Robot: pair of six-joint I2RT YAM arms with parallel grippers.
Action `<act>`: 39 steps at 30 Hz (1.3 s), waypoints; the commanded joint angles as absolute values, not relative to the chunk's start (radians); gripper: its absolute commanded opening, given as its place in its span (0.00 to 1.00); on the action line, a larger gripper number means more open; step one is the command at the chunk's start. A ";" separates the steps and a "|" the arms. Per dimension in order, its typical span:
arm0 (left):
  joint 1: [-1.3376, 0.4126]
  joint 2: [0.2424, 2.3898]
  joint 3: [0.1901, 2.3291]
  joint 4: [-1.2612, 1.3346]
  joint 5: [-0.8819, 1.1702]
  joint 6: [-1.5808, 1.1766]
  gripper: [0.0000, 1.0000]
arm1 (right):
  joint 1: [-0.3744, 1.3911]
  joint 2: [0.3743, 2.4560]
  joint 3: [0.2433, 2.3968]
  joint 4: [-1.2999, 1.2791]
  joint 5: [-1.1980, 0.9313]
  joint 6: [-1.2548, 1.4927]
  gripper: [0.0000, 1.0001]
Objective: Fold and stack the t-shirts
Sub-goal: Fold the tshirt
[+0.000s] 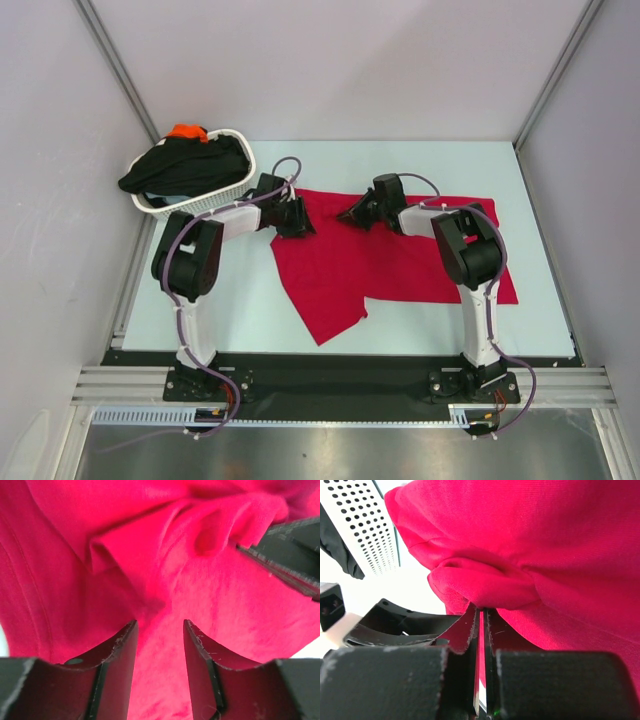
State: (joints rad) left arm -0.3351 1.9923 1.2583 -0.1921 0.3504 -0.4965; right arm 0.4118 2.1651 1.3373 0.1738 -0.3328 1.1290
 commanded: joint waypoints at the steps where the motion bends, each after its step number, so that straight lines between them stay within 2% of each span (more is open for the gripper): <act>1: -0.328 2.020 1.316 -0.155 0.380 -0.512 0.47 | 0.410 2.117 1.341 0.175 -0.348 1.117 0.00; 7: -0.328 2.048 1.344 -0.161 0.377 -0.503 0.45 | 0.411 2.117 1.338 0.172 -0.351 1.112 0.00; 14: -0.328 2.048 1.351 -0.169 0.370 -0.500 0.35 | 0.413 2.109 1.341 0.164 -0.354 1.104 0.00; 16: -0.324 2.054 1.365 -0.175 0.364 -0.497 0.37 | 0.411 2.108 1.339 0.160 -0.353 1.101 0.00; 19: -0.325 2.062 1.390 -0.218 0.345 -0.491 0.49 | 0.413 2.105 1.341 0.155 -0.354 1.097 0.00; 30: -0.318 2.065 1.393 -0.199 0.344 -0.506 0.47 | 0.410 2.102 1.338 0.144 -0.354 1.094 0.00; 33: -0.316 2.065 1.391 -0.183 0.356 -0.518 0.41 | 0.410 2.102 1.341 0.146 -0.354 1.091 0.00; 35: -0.313 2.065 1.393 -0.176 0.364 -0.531 0.33 | 0.410 2.103 1.344 0.143 -0.356 1.089 0.00; 37: -0.310 2.056 1.396 -0.179 0.371 -0.534 0.16 | 0.411 2.102 1.342 0.137 -0.359 1.083 0.00; 39: -0.305 2.045 1.393 -0.181 0.373 -0.537 0.13 | 0.408 2.099 1.342 0.120 -0.362 1.074 0.00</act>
State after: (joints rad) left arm -0.3191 2.0609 1.3563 -0.2031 0.3492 -0.5240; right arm 0.4118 2.1555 1.3373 0.1337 -0.3492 1.0977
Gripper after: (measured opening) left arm 0.149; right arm 0.020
